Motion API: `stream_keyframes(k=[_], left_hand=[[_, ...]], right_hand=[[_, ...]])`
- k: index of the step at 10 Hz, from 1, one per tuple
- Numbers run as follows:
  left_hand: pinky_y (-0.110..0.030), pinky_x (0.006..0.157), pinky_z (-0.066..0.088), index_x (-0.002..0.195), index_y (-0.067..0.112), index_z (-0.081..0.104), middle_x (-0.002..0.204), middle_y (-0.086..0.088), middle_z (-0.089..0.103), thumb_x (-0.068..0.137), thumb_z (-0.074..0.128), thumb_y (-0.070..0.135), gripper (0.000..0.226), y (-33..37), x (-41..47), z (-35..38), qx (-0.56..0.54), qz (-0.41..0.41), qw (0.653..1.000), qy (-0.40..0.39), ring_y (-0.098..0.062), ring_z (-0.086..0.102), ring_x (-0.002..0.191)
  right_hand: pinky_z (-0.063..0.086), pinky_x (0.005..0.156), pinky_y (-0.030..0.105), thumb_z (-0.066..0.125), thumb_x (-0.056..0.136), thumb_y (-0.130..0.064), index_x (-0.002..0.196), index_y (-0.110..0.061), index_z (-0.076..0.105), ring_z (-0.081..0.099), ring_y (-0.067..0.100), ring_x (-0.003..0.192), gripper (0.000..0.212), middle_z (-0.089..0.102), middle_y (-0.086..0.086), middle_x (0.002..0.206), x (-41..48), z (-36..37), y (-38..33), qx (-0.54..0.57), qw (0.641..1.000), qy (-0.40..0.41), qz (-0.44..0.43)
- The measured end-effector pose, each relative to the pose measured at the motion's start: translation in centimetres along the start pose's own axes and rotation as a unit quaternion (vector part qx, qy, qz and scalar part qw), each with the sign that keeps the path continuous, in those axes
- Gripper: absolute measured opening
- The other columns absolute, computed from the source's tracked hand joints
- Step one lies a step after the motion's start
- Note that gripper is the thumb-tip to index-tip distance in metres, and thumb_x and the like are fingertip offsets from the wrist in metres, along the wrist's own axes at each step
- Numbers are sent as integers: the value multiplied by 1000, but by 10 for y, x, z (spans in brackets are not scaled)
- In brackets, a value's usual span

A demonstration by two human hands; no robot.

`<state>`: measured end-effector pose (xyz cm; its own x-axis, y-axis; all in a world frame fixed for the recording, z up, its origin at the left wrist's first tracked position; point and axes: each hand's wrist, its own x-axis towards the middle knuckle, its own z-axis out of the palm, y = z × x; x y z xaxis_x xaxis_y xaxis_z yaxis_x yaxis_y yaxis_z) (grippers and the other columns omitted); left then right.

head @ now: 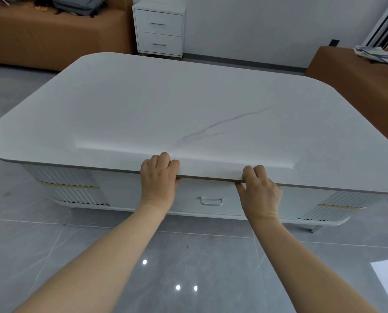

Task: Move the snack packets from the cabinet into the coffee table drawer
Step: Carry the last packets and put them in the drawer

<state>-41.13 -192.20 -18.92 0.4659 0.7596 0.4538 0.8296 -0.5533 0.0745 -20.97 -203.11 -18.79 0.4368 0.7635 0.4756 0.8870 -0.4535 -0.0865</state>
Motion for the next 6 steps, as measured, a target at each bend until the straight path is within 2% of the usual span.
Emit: stream_keyframes(k=[2,3,4,5,6], left_hand=[[-30,52,30,66,10,55,71,-6,48,38,90,10,45,0,3,-8,4,7,1000,-25,-24,43,58],[-27,52,26,63,11,55,69,-5,47,35,86,3,43,2,4,-12,18,16,999,-22,-23,42,56],[-27,52,28,65,12,57,71,-3,48,34,86,4,43,1,0,-18,18,26,998,-59,-22,44,58],[-27,56,36,84,12,63,84,-2,54,47,86,12,43,2,-7,-32,7,16,992,-126,-22,50,72],[-34,87,45,120,10,55,125,-5,51,80,67,18,42,0,-14,-53,-62,1,978,-198,-25,47,113]], right_hand=[[21,44,18,86,50,-5,70,-13,50,42,22,40,42,50,3,71,-2,-1,-4,5,1000,-6,15],[25,44,21,86,54,-6,74,-12,51,45,22,44,41,51,3,75,-4,-5,-6,15,1000,-19,14],[29,50,25,83,63,-12,83,-12,52,50,22,58,37,53,3,83,-8,-13,-6,32,998,-50,6],[35,62,26,76,76,-22,101,-15,52,53,18,84,36,54,-2,103,-13,-31,-5,32,991,-131,-6],[40,98,28,68,84,-33,132,-17,43,42,19,126,57,44,-4,138,-23,-48,-3,18,981,-192,-28]])
